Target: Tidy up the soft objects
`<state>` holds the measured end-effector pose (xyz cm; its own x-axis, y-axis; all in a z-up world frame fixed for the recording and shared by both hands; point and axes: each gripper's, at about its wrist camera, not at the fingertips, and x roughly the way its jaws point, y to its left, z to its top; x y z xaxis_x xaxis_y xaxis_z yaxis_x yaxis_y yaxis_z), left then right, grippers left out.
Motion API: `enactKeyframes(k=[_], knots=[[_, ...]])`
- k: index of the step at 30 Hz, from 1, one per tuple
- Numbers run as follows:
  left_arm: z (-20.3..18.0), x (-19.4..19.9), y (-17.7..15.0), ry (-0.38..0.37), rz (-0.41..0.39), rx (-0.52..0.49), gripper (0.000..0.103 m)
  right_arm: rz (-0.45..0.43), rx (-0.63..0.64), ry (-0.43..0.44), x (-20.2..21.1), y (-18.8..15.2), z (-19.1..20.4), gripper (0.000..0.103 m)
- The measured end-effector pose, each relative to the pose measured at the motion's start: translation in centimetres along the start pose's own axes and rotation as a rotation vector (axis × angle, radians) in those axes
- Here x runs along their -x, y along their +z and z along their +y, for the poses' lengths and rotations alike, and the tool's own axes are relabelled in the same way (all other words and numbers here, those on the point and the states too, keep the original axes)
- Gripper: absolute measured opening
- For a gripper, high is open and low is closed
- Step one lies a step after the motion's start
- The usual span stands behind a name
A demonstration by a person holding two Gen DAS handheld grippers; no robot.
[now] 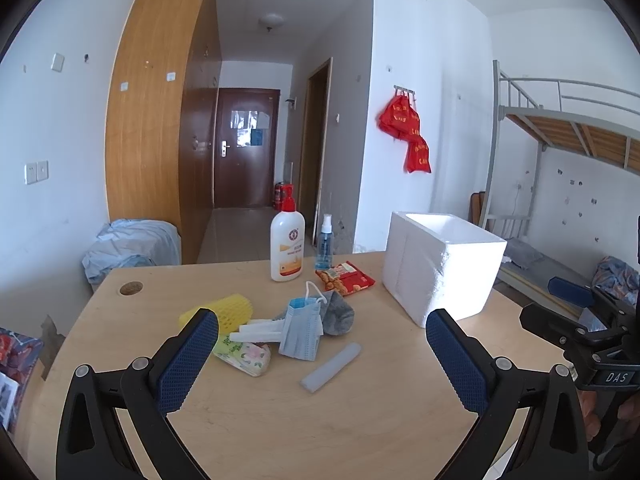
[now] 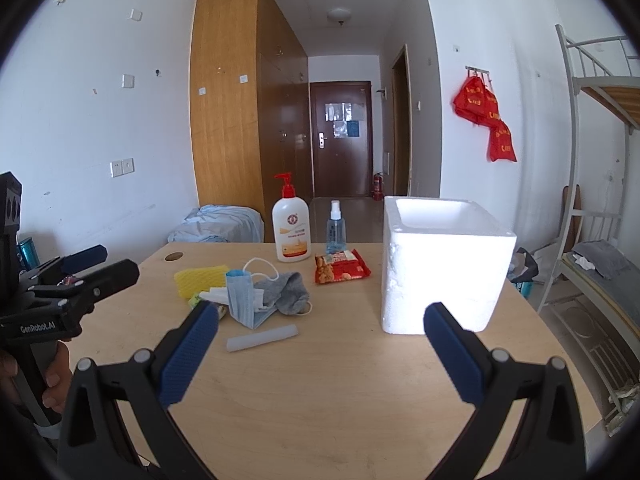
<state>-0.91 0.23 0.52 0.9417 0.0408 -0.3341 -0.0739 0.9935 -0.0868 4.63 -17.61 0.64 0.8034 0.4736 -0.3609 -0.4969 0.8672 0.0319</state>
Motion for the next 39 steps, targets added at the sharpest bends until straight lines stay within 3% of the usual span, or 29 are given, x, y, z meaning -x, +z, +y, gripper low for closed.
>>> enactKeyframes(k=[15,19,31,39], knots=[[1.8,-1.7,0.4,0.032,0.035,0.038,0.103,0.043,0.034,0.047,-3.0,0.7,1.0,0.103],[2.6,-2.4,0.4,0.036,0.050,0.058,0.103,0.066,0.045,0.094,-4.3,1.0,1.5,0.103],[6.6,-6.5,0.8,0.133,0.166,0.096,0.103,0.192,0.095,0.213,-10.8,1.4,4.1,0.103],[9.3,-9.8,0.6,0.143,0.232,0.123,0.103,0.285,0.103,0.287,-15.4,1.1,5.7,0.099]])
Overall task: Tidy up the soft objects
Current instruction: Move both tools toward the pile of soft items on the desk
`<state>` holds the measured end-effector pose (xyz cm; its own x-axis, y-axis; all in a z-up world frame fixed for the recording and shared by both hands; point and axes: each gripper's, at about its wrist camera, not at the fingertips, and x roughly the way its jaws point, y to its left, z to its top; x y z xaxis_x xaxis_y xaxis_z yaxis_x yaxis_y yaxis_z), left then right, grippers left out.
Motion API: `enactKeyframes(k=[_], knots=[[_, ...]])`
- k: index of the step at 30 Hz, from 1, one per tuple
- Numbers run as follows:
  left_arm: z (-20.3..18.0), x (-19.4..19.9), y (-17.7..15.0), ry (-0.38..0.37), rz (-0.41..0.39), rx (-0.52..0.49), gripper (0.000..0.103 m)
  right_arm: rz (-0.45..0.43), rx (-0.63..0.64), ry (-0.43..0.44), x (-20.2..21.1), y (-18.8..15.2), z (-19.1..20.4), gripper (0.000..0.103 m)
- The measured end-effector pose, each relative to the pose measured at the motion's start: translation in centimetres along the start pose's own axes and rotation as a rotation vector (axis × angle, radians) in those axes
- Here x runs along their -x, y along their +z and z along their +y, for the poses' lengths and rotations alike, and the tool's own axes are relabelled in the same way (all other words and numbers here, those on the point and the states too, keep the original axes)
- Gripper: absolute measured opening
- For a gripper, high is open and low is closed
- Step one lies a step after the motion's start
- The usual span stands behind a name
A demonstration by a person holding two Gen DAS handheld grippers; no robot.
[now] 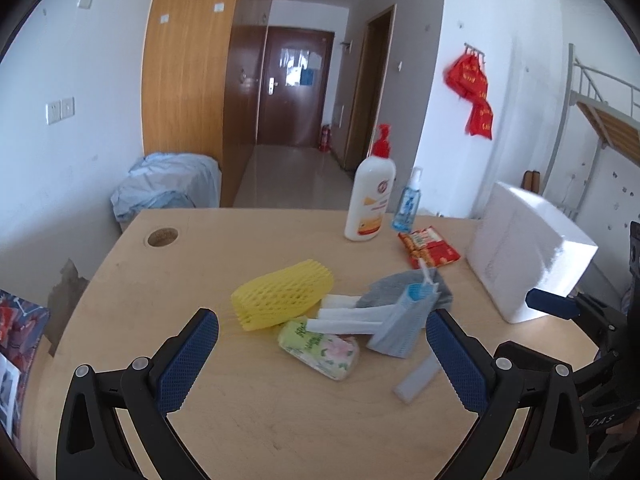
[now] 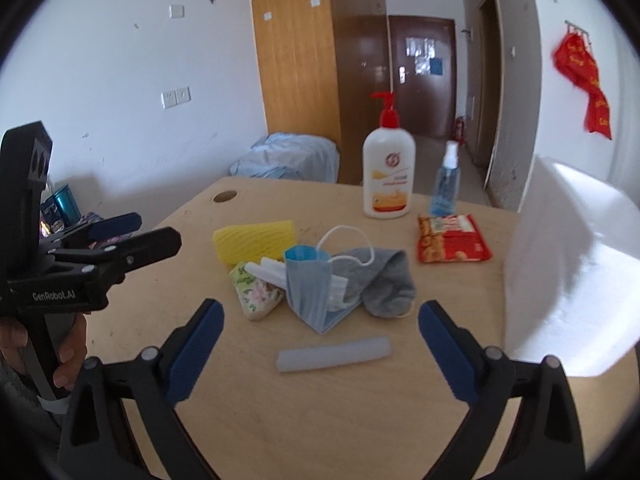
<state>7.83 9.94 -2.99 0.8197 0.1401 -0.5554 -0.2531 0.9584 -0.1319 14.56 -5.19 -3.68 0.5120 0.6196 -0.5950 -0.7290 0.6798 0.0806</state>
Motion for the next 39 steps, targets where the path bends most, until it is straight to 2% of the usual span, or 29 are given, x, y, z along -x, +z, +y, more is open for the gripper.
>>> enactKeyframes(k=[9,12,14,17,23,26,30,34,39], knots=[[3.0,-5.5,0.7,-0.069,0.111,0.048,0.103,0.095,0.048,0.007,-4.6,0.6,0.3,0.099],[4.1,-7.2,0.8,-0.089,0.144,0.077,0.102,0.122,0.027,0.040,-5.9,0.8,-0.1,0.094],[4.6,-8.6,0.7,-0.105,0.177,0.090,0.098,0.134,0.024,0.039,-6.6,0.8,-0.3,0.089],[5.3,-10.4,0.4,-0.109,0.214,0.100,0.094,0.146,0.019,0.056,-7.5,0.8,-0.3,0.084],[7.0,-12.1,0.4,-0.073,0.225,0.147,0.091,0.168,0.012,0.064,-8.8,0.6,-0.5,0.084],[7.9,-12.7,0.2,-0.069,0.242,0.185,0.084,0.170,0.019,0.052,-9.0,0.5,-0.5,0.084],[8.0,-14.0,-0.2,-0.081,0.281,0.200,0.070,0.175,0.018,0.055,-9.4,0.3,-0.5,0.084],[8.4,-14.9,-0.5,-0.077,0.298,0.219,0.062,0.177,0.024,0.049,-9.6,0.2,-0.4,0.084],[8.9,-15.2,-0.3,-0.081,0.278,0.253,0.060,0.186,0.017,0.058,-10.0,0.2,-0.5,0.082]])
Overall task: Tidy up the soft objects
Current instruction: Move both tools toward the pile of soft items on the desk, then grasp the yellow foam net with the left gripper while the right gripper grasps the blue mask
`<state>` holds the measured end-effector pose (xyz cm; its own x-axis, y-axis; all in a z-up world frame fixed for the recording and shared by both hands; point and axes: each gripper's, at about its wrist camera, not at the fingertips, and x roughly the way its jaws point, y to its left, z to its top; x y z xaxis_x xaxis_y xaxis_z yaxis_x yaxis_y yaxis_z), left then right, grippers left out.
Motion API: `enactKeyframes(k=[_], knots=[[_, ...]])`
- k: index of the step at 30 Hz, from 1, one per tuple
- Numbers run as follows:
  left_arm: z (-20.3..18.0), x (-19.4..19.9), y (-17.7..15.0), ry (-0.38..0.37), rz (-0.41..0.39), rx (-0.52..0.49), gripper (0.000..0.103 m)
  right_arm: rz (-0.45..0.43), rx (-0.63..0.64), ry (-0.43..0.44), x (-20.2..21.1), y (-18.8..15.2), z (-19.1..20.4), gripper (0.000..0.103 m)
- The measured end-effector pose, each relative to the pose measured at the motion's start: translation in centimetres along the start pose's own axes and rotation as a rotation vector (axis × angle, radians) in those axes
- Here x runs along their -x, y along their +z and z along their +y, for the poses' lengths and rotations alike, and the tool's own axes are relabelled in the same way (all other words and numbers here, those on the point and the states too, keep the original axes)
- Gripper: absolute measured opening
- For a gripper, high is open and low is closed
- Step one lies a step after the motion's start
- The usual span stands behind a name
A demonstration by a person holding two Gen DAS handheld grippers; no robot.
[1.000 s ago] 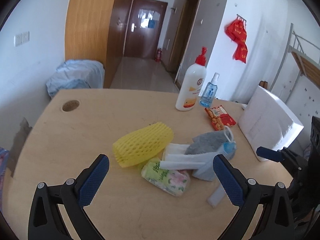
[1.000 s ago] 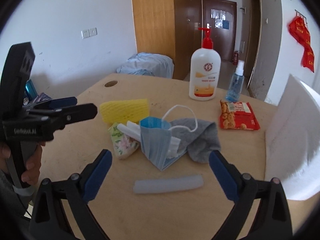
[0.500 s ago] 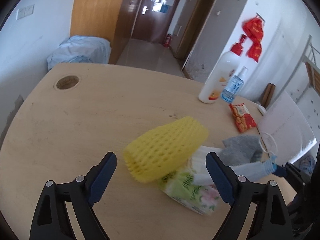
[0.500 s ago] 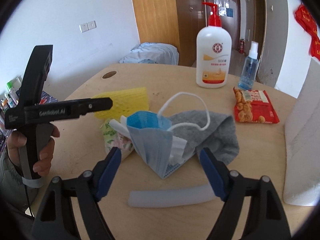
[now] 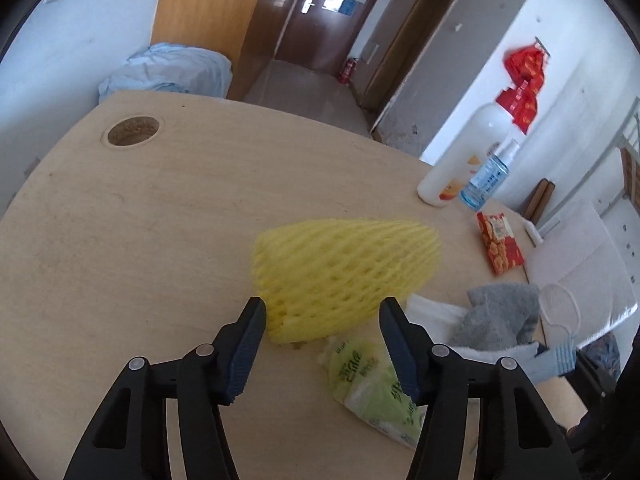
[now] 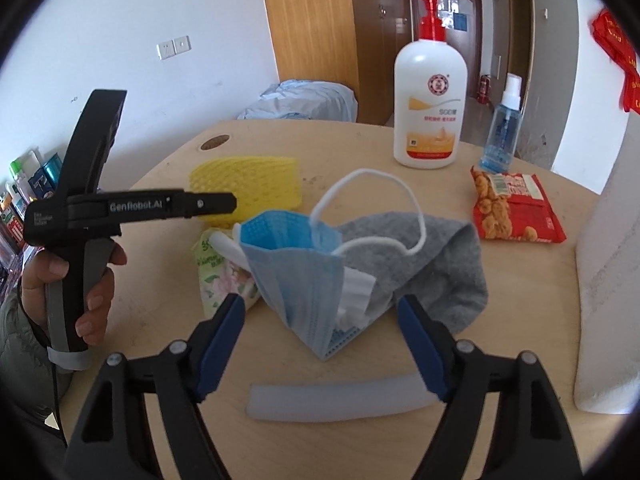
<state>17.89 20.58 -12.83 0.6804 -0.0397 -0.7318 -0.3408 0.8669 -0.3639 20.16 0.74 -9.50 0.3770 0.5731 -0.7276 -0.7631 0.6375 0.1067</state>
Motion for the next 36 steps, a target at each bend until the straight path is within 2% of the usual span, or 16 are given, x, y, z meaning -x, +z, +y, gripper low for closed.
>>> enactKeyframes(k=[3,5,7,9,12,15,18,20,21,23,25,26,28,29,36], knots=[[0.2,-0.1,0.6,-0.013,0.022,0.004,0.060,0.000,0.007,0.009,-0.1,0.0,0.1,0.081],[0.1,0.4,0.7,0.022,-0.003,-0.026,0.061,-0.009,0.011,0.018,0.1,0.1,0.2,0.081],[-0.3,0.5,0.8,0.041,-0.004,-0.058,0.065,-0.010,0.013,0.030,0.1,0.1,0.3,0.081],[-0.4,0.4,0.9,0.023,0.001,-0.071,0.068,-0.005,0.020,0.029,0.0,0.1,0.4,0.081],[-0.2,0.2,1.3,0.072,0.000,-0.072,0.070,-0.005,0.030,0.030,0.0,0.0,0.6,0.081],[0.2,0.3,1.7,0.068,-0.013,-0.059,0.075,-0.009,0.034,0.039,0.1,0.1,0.6,0.081],[0.0,-0.2,2.1,0.074,-0.020,-0.082,0.075,-0.007,0.040,0.042,0.0,0.0,0.7,0.081],[-0.1,-0.3,2.2,0.046,-0.018,-0.086,0.075,-0.005,0.040,0.041,-0.1,0.0,0.6,0.081],[-0.2,-0.5,2.2,0.035,-0.026,-0.091,0.073,-0.006,0.036,0.041,-0.1,0.0,0.5,0.081],[-0.6,-0.7,2.2,0.027,-0.026,-0.107,0.052,-0.006,0.027,0.046,0.0,-0.1,0.3,0.081],[-1.0,-0.9,2.1,0.008,-0.017,-0.129,0.016,-0.006,0.023,0.042,-0.1,0.0,0.1,0.081],[-1.1,-1.1,2.0,0.007,-0.005,-0.134,0.011,-0.006,0.020,0.043,-0.1,-0.1,0.1,0.081],[-0.9,-1.4,1.9,0.001,0.020,-0.121,0.005,-0.006,0.019,0.045,-0.1,-0.1,0.1,0.081],[-0.7,-1.4,1.9,-0.007,0.023,-0.111,0.005,-0.008,0.018,0.044,0.0,-0.1,0.1,0.081],[-1.7,2.2,1.9,0.023,-0.089,-0.141,0.005,-0.030,0.021,0.029,0.5,0.0,0.1,0.081]])
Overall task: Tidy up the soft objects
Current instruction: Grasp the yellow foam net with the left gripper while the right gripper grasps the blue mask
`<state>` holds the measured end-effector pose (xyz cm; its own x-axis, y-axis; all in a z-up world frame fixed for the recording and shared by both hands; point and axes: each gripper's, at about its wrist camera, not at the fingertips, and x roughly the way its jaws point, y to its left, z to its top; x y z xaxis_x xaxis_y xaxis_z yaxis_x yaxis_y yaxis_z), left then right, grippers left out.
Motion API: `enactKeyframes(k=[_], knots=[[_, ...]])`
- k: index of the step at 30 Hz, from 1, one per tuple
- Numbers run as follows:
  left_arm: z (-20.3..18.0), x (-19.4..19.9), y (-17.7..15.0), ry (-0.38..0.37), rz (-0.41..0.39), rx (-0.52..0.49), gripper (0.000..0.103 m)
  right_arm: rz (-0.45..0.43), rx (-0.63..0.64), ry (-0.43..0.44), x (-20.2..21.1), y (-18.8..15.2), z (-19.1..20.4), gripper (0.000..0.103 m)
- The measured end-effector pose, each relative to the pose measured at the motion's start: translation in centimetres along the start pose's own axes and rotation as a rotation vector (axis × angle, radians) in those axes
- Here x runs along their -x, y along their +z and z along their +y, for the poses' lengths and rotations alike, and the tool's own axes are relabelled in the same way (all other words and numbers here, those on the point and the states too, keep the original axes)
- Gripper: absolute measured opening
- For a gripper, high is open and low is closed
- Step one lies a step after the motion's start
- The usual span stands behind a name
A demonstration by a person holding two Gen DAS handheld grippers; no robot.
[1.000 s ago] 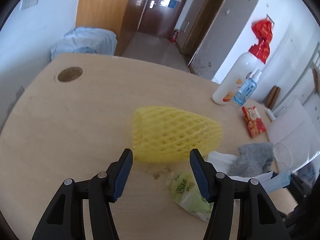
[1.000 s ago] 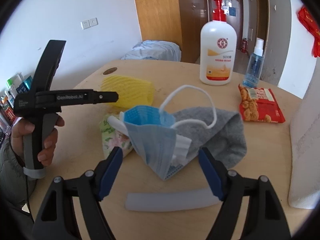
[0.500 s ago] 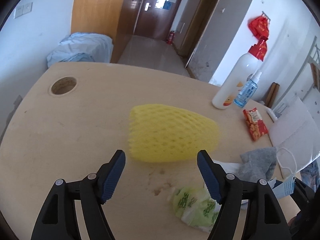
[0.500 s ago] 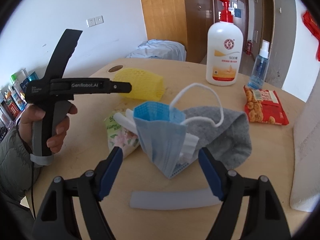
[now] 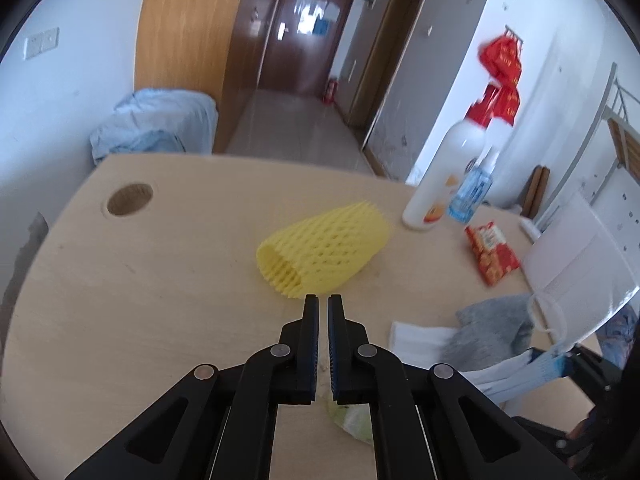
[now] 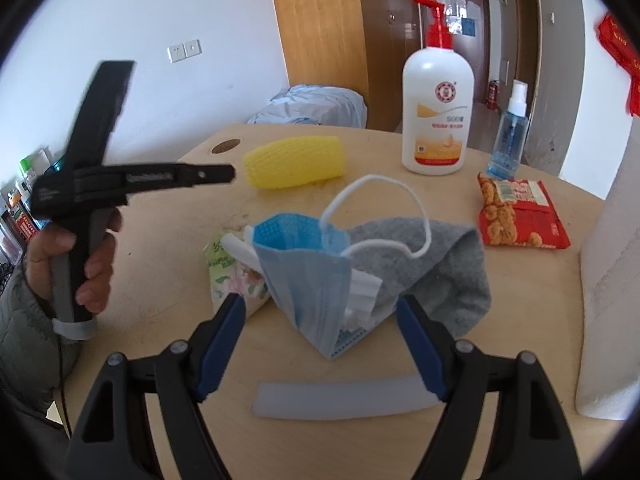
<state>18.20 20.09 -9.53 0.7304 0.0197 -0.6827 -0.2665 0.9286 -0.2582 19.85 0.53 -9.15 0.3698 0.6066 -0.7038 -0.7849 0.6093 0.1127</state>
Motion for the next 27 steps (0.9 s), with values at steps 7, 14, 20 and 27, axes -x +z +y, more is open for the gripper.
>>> enactKeyframes(k=[7,14,20,27], knots=[[-0.9,1.8,0.3,0.005,-0.027,-0.018,0.005,-0.001,0.015,-0.030,-0.5,0.4,0.6,0.060],[-0.4,2.2,0.6,0.025,-0.002,-0.011,0.009,-0.001,0.007,0.006,-0.9,0.5,0.6,0.023],[-0.7,1.4,1.9,0.008,0.032,-0.036,0.067,-0.049,-0.008,0.035,0.2,0.7,0.5,0.008],[-1.1,-0.4,3.5,0.035,-0.026,-0.069,0.084,-0.038,-0.006,0.048,0.0,0.4,0.5,0.008]])
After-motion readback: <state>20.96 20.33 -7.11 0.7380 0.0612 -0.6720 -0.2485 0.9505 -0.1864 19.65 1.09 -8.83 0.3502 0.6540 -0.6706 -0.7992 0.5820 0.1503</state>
